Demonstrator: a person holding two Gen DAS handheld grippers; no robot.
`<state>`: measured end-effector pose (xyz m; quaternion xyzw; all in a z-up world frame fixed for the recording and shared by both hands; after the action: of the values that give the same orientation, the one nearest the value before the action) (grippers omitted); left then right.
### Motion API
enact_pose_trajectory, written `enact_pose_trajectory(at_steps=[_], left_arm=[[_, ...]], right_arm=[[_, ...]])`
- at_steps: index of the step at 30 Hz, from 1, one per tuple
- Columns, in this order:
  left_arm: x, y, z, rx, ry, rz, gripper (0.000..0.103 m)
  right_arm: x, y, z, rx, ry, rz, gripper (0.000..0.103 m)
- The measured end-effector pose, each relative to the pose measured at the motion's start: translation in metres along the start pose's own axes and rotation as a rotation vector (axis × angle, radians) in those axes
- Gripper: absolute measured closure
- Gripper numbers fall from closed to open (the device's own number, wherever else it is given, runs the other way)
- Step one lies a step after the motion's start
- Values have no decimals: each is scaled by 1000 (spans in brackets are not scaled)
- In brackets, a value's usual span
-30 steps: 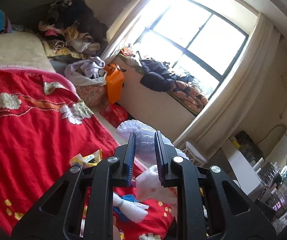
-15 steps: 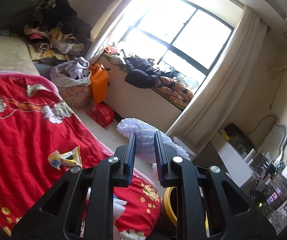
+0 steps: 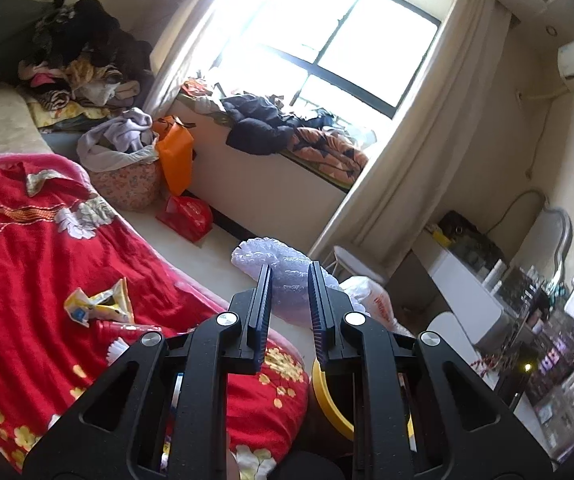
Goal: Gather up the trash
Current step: 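Carry the white bag and foam sleeve with both tools over the bin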
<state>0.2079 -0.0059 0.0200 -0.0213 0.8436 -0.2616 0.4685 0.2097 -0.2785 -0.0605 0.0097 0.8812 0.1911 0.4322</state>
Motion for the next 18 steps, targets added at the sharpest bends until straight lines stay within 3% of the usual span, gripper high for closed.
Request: enact_pose_trajectory(at_steps=[18], left_arm=[[35, -55, 40, 33, 91, 117, 90]], right_arm=[[-3, -62, -20, 112, -54, 105, 77]])
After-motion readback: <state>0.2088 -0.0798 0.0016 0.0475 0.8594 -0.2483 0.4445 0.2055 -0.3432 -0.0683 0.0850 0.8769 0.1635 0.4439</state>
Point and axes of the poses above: each gripper's, at about its wrist camera, not at the fingertips, and z roughly the way its jaws point, y to its left, x to its underside, the point moved 8 cm from there along z, roughly the way its jaws point, and after that the axes turned 9 degrees about y, right-handed, at the moved point
